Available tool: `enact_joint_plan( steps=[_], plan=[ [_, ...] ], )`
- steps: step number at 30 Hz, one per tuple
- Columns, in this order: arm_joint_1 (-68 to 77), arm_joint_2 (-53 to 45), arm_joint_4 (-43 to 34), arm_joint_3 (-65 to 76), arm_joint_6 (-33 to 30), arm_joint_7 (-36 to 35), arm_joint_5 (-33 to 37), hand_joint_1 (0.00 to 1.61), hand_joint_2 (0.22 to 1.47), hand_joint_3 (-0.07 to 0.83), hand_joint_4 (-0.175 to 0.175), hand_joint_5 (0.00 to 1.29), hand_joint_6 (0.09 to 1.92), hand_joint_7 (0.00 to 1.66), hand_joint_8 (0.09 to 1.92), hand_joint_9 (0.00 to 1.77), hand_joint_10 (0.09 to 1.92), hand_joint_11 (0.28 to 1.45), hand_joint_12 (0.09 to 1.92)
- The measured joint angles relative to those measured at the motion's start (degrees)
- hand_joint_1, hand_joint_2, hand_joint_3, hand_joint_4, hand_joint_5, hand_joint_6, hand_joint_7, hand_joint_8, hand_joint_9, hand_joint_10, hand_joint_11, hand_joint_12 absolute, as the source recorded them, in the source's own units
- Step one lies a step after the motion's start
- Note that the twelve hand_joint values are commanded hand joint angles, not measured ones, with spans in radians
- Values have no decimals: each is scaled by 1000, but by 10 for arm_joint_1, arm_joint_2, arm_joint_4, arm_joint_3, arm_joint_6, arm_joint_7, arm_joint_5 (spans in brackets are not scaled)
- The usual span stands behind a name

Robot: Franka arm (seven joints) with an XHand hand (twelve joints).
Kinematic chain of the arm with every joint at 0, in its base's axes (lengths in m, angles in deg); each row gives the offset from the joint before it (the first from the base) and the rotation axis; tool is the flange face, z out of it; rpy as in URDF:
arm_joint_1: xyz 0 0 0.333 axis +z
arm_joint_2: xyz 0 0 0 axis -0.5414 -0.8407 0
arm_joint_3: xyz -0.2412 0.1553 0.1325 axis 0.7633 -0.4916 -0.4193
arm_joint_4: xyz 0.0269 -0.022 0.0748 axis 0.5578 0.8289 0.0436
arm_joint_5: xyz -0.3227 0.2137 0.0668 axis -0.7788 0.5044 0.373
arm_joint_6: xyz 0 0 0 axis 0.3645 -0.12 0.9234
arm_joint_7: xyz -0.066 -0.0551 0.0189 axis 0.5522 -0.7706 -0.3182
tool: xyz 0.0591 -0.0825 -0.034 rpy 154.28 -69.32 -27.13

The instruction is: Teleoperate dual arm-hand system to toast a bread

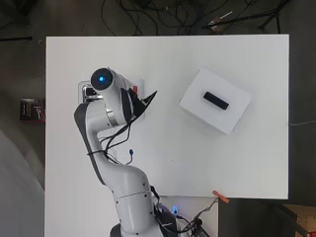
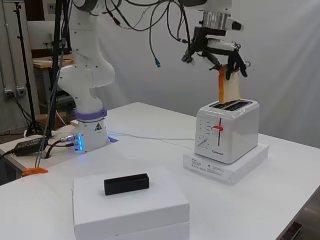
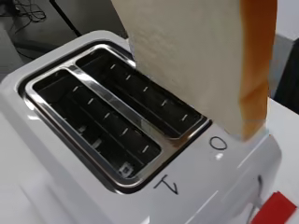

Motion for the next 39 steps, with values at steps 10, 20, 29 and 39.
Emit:
enact_joint_plan(
  steps=[10,20,29,39],
  plan=[
    [18,-1,41,-20,-49,-39,22,966,1217,0,118,759,1287,1271,285,1477,87,813,176],
    [39,-64,-24,-16,-24,7,-22,1130,1168,3,-52,754,1246,1235,500,1437,87,794,129],
    [44,-39,-13,-8,-22,66,-75,1248,1135,1,-175,746,1254,1184,707,1416,87,856,115],
    [48,-32,-13,-3,-25,64,-42,1226,1123,1,-144,794,1217,1230,592,1412,87,767,256]
  ],
)
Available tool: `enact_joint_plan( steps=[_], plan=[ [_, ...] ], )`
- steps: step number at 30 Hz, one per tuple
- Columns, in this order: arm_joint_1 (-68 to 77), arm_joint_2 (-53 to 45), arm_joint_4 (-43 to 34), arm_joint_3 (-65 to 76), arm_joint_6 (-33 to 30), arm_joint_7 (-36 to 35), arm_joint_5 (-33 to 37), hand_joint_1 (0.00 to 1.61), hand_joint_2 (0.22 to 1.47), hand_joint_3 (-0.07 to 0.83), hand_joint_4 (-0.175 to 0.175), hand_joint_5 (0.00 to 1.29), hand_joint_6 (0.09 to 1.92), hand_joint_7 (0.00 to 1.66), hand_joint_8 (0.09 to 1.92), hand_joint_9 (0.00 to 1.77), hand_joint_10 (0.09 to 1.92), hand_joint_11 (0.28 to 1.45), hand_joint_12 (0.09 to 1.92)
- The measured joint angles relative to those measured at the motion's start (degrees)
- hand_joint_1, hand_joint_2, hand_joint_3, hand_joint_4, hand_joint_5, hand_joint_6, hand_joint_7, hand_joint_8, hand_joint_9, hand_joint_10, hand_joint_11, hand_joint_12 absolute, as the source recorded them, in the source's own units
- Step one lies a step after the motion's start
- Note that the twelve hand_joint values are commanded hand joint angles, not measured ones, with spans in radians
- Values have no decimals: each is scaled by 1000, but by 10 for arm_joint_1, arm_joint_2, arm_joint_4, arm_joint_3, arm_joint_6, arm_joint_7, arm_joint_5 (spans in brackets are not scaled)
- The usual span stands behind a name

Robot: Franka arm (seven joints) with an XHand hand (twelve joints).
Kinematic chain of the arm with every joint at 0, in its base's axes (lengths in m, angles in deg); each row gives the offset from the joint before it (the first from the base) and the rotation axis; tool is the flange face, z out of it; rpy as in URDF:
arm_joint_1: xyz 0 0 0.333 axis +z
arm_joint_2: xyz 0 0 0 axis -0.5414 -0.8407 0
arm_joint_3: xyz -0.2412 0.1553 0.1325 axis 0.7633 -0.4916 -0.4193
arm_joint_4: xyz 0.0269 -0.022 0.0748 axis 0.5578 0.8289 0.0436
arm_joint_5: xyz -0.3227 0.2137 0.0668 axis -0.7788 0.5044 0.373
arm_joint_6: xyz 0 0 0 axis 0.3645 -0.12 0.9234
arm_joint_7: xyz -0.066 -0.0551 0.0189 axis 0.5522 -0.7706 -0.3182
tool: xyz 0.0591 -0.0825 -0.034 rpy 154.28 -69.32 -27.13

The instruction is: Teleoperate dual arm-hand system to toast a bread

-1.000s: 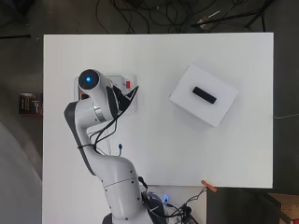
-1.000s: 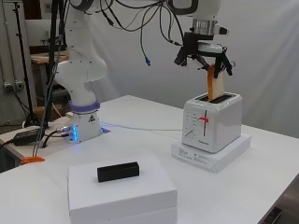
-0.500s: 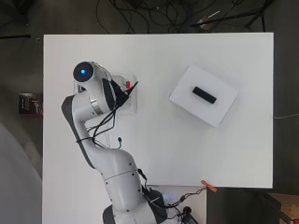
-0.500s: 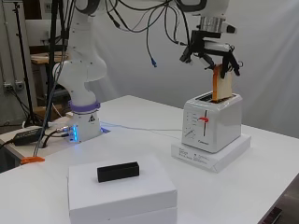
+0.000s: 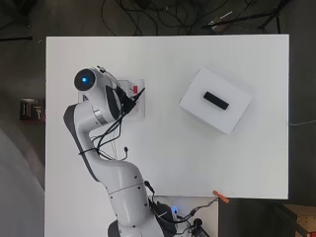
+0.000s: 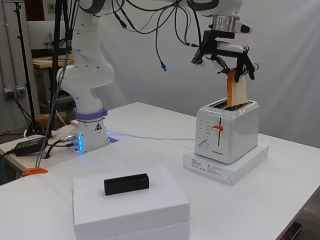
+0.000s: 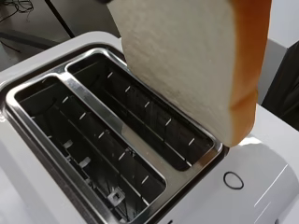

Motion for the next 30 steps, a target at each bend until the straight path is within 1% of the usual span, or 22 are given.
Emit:
enact_joint_plan(
  steps=[1,2,4,8,9,11,15,17,18,19,20,21,22,24,30],
  plan=[
    [1,-2,-5,-1,0,-1,-3,1239,1121,2,-160,788,1228,1223,611,1394,87,762,214],
    [2,-6,-9,-1,0,-5,-4,1246,1122,0,-168,783,1235,1215,628,1378,87,763,172],
    [4,-14,-16,-1,1,-15,-4,1251,1120,-1,-174,784,1233,1213,634,1364,87,768,123],
    [7,-30,-25,0,0,-37,9,1254,1114,0,-175,797,1207,1224,627,1388,87,793,102],
    [8,-32,-27,0,3,-38,9,1253,1117,1,-175,789,1213,1213,649,1384,87,789,93],
    [12,-37,-38,-1,19,-36,3,1246,1134,1,-175,758,1255,1172,722,1365,87,782,87],
    [19,-46,-67,-1,69,-28,-9,1239,1149,1,-175,731,1293,1132,793,1362,87,786,87],
    [20,-44,-65,-1,75,-26,-9,1230,1168,2,-175,694,1348,1091,857,1347,87,788,87],
    [22,-46,-65,-1,78,-23,-11,1099,1206,1,-49,692,1373,1098,659,1339,87,790,87],
    [24,-49,-68,-1,85,-21,-15,997,1232,0,52,698,1380,1134,432,1334,87,793,87],
    [26,-52,-73,-2,95,-17,-19,935,1249,-1,113,700,1387,1175,256,1332,87,797,87],
    [29,-54,-79,-3,107,-12,-24,902,1258,-1,145,701,1391,1202,151,1333,87,805,87],
    [30,-56,-84,-4,115,-9,-27,884,1263,-1,162,700,1394,1219,95,1337,87,814,87],
    [32,-58,-83,-6,119,-4,-33,872,1266,-1,173,701,1396,1240,87,1355,87,837,87],
    [36,-64,-79,-6,117,9,-37,867,1270,1,175,695,1405,1279,87,1399,87,877,87]
  ],
)
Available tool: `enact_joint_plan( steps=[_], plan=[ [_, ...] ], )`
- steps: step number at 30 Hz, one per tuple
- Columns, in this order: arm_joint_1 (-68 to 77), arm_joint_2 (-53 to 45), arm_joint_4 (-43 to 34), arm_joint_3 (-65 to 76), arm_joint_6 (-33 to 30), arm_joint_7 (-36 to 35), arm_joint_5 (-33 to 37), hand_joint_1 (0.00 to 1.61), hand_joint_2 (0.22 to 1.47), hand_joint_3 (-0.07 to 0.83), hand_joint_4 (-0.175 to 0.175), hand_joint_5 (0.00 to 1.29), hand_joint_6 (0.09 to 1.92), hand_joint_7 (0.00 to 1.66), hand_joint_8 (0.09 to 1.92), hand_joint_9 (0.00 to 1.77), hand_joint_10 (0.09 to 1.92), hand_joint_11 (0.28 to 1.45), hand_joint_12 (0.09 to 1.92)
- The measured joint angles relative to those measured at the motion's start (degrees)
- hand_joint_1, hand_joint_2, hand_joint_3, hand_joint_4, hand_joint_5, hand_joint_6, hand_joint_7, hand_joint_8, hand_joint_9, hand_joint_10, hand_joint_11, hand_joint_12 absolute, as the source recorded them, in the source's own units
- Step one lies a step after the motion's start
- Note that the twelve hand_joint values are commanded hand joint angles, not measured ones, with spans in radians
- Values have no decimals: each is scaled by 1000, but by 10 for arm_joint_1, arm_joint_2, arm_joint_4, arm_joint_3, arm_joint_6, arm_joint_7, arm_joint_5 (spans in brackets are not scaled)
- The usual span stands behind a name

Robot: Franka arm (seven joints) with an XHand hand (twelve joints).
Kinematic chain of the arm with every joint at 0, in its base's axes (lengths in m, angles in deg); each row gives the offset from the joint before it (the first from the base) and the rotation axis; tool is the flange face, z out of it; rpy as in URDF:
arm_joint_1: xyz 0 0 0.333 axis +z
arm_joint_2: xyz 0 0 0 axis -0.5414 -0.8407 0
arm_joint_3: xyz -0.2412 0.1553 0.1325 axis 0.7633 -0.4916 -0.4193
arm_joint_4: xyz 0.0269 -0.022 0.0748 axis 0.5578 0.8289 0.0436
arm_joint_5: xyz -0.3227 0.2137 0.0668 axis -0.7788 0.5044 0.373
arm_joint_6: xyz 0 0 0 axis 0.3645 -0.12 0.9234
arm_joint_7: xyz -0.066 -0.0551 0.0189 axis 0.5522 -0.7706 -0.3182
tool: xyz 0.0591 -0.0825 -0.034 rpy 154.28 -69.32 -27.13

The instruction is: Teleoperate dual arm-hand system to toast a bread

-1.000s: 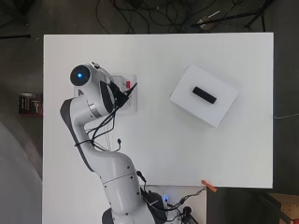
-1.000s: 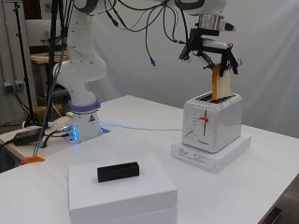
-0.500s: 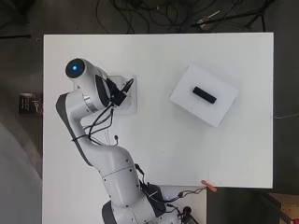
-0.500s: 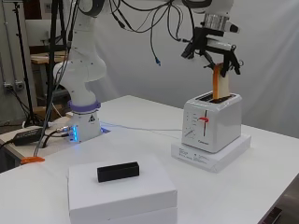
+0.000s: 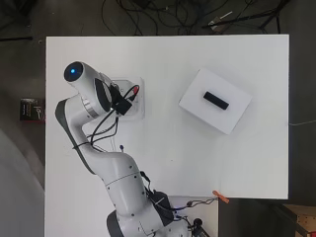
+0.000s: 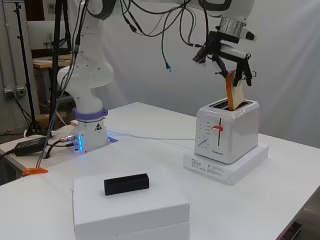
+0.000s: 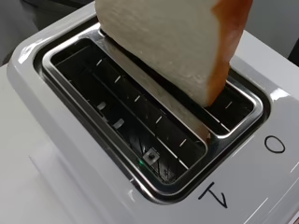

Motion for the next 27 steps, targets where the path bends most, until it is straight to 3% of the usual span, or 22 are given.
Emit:
enact_joint_plan(
  steps=[1,2,3,4,5,6,7,8,10,13,15,18,23,27],
  plan=[
    [0,2,-1,2,-4,4,1,873,1266,-1,175,703,1393,1287,87,1408,87,889,87],
    [-1,5,1,6,-10,10,4,1006,1228,-2,49,706,1339,1227,325,1422,87,896,87],
    [-1,9,6,11,-16,19,9,994,1231,-1,58,715,1337,1200,368,1431,87,895,107],
    [-1,10,13,15,-20,32,11,960,1238,-1,95,724,1341,1218,281,1432,87,887,133],
    [0,10,21,17,-22,48,10,1054,1214,-1,3,714,1312,1178,489,1433,87,863,203],
    [2,7,26,18,-21,66,7,789,1218,0,-27,662,940,1088,424,1364,87,816,241],
    [4,3,25,20,-18,82,5,462,1129,-33,-23,492,583,831,261,1068,87,675,203],
    [8,-4,17,23,-10,91,2,243,1041,-38,-19,324,321,569,140,749,87,543,133],
    [24,-27,-16,27,24,105,-16,57,983,-18,-1,213,93,306,87,405,87,407,87],
    [51,-64,-84,31,92,115,-55,5,1029,19,21,240,87,231,87,294,87,369,87],
    [54,-68,-118,37,115,120,-59,0,1053,26,18,228,87,218,87,276,87,366,87],
    [52,-41,-119,55,83,122,-29,0,1073,27,17,229,87,213,87,271,87,366,87],
    [39,20,24,107,-41,107,53,0,1115,6,-15,266,87,254,87,371,87,399,87],
    [41,73,182,198,-149,97,101,14,1121,-1,-62,288,87,472,87,634,87,473,87]
  ],
)
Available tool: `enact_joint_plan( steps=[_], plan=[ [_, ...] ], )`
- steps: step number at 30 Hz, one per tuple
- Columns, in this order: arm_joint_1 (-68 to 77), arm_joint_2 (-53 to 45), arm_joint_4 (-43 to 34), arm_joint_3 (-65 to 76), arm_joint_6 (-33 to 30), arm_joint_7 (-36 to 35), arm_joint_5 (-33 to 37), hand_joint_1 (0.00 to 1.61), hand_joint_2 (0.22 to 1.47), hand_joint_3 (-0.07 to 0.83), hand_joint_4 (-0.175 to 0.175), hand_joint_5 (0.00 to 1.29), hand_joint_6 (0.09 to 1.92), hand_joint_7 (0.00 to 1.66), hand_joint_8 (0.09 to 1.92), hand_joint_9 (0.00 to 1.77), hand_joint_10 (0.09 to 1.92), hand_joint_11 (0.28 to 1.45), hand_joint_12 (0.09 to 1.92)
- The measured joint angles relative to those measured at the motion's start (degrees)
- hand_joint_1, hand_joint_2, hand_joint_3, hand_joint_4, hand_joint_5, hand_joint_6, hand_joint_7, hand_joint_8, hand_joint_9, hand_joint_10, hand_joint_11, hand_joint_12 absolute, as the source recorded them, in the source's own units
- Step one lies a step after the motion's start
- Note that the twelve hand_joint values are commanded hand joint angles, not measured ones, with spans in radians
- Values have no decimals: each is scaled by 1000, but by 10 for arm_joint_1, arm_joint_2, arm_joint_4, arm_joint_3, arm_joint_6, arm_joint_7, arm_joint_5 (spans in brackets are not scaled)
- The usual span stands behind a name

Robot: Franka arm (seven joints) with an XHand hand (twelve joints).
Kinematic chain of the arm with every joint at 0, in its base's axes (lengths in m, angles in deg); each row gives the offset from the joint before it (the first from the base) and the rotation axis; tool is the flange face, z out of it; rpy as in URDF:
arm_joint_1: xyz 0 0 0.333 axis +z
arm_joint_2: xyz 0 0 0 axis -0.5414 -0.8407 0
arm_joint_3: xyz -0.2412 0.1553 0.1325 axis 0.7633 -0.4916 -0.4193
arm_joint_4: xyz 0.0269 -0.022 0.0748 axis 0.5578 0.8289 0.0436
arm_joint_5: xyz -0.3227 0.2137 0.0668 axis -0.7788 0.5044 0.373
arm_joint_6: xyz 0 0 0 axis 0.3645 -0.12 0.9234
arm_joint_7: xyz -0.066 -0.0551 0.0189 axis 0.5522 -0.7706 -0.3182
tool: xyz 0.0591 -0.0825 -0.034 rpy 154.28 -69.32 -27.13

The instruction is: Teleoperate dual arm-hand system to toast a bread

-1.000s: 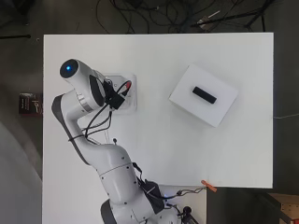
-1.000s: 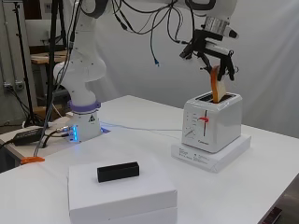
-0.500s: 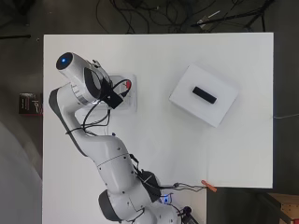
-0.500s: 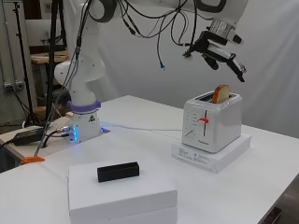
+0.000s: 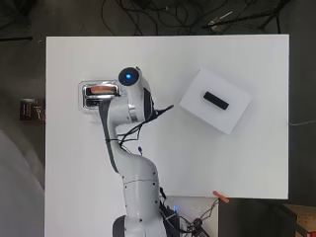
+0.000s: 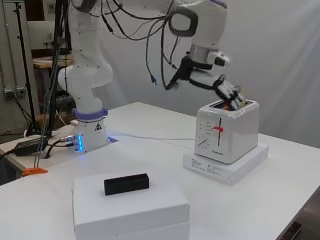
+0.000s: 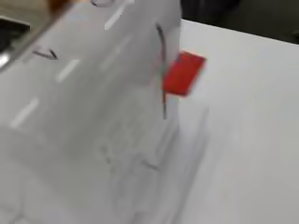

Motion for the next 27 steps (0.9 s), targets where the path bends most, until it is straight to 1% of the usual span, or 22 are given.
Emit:
enact_joint_plan(
  steps=[1,2,4,6,7,8,9,10,11,12,14,16,18,20,22,24,26,27],
  plan=[
    [17,17,40,50,-18,4,-3,30,1112,-2,-69,289,87,501,87,671,87,486,87],
    [32,25,59,90,-25,4,-6,47,1102,-4,-75,288,87,524,87,704,87,498,87],
    [60,30,78,171,-37,-5,-2,54,1084,-5,-85,283,87,559,87,781,87,531,87],
    [72,28,81,237,-51,-19,20,41,1073,-2,-96,282,87,640,87,933,87,607,87],
    [71,26,82,260,-58,-27,32,49,1076,7,-106,288,87,824,87,1092,115,687,147],
    [67,22,82,273,-66,-38,47,66,1082,7,-115,304,87,978,499,1197,672,784,683],
    [64,17,81,276,-70,-50,62,69,1089,6,-122,313,87,1044,1040,1268,1188,855,1204],
    [62,11,78,273,-72,-59,74,66,1092,4,-128,315,87,1064,1426,1304,1523,895,1542],
    [61,1,71,263,-72,-68,84,64,1092,2,-133,315,87,1069,1655,1321,1713,918,1732],
    [60,-9,60,250,-72,-74,93,68,1091,1,-137,314,87,1065,1784,1322,1816,926,1829],
    [56,-35,33,220,-69,-91,111,81,1087,0,-141,322,87,1046,1894,1296,1897,903,1890],
    [52,-66,1,191,-68,-126,131,88,1083,-1,-141,336,87,1022,1920,1259,1916,858,1888],
    [50,-84,-19,176,-69,-157,135,87,1078,-2,-143,342,87,1006,1920,1241,1920,837,1883],
    [48,-93,-28,170,-68,-168,132,86,1075,-2,-149,342,87,1042,1920,1277,1920,865,1895],
    [46,-103,-37,166,-64,-164,131,94,1077,-1,-152,361,87,1118,1920,1344,1920,914,1911],
    [44,-119,-46,163,-61,-155,129,101,1082,1,-152,382,87,1167,1920,1381,1920,937,1917],
    [42,-128,-44,163,-63,-153,127,96,1095,4,-145,425,87,1234,1920,1440,1920,982,1920],
    [42,-127,-37,163,-65,-152,127,96,1103,4,-134,475,87,1267,1920,1466,1920,1003,1920]
  ],
)
